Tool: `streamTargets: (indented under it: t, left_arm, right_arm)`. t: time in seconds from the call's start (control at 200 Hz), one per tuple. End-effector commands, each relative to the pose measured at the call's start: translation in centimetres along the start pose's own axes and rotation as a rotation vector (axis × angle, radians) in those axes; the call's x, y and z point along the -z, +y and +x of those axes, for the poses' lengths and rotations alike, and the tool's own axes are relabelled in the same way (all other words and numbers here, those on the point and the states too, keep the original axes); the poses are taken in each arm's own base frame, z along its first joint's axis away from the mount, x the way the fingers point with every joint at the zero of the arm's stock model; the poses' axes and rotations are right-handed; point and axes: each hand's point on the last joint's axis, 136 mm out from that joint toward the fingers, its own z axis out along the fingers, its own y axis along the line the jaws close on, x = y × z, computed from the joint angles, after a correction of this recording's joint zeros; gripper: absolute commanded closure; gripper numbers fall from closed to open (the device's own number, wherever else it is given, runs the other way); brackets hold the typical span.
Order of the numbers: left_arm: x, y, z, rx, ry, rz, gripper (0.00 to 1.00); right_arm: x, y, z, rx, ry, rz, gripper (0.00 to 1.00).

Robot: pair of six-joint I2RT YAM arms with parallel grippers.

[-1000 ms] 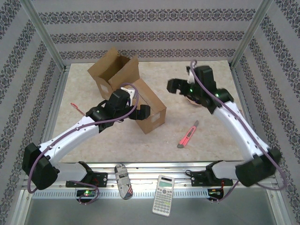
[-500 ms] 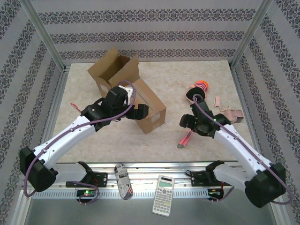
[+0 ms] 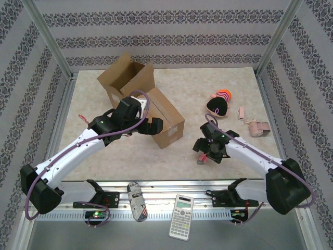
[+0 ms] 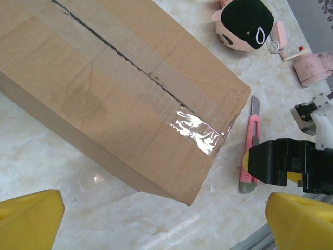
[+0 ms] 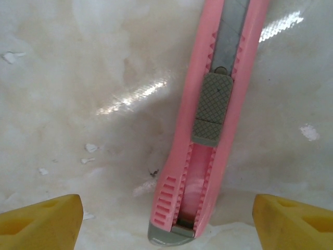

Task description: Unpack the express box

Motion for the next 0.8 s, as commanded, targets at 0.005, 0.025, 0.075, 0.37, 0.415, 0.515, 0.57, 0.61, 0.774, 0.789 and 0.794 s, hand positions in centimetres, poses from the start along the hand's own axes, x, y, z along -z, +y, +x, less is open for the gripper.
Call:
streamTargets:
  t: [0.005,0.025,0.075,0.37,0.415,0.515,0.57,0.61,0.774,0.789,0.794]
  left_arm:
    - [1.0,0.0,-0.2,-0.015,0.005,-0.001,0.0]
    - [1.0,0.1,-0.2,-0.015,0.005,-0.002,0.0]
    - [1.0,0.1,-0.2,-0.018,0.007,-0.002,0.0]
    - [0.6,0.4,0.1,-0.018,0.021,-0.015,0.0]
    - [0.5,0.4,0.2,-0.018,0.025,-0.017,0.0]
    - [0.4,0.4,0.2,-0.02,0.029,-0.019,0.0]
    - [0.4,0.4,0.3,-0.02,0.03,-0.018,0.0]
    - [0.4,0.4,0.3,-0.019,0.03,-0.019,0.0]
    - [0.3,0.5,0.3,-0.018,0.033,-0.019,0.0]
    - [0.3,0.5,0.3,-0.018,0.033,-0.02,0.0]
    - [0.3,0.5,0.4,-0.018,0.034,-0.02,0.0]
  right_arm:
    - [-0.8,-0.5,0.5,-0.019,0.019,0.039,0.17]
    - [-0.9,-0.6,0.5,-0.019,0.022,0.044,0.17]
    - [-1.2,-0.7,0.6,-0.018,0.029,0.053,0.19]
    - [-2.8,-0.6,1.0,0.006,0.063,0.097,0.28]
    - [-3.0,-0.5,1.1,0.009,0.066,0.1,0.3]
    - [-3.5,-0.6,1.1,0.011,0.071,0.11,0.35]
    - [-3.7,-0.7,1.2,0.015,0.075,0.116,0.38]
    - [-3.9,-0.6,1.2,0.017,0.075,0.116,0.39]
    - [-4.3,-0.5,1.1,0.023,0.072,0.114,0.45]
    - [-4.3,-0.5,1.1,0.025,0.071,0.114,0.45]
    - [-4.3,-0.5,1.1,0.026,0.071,0.113,0.46]
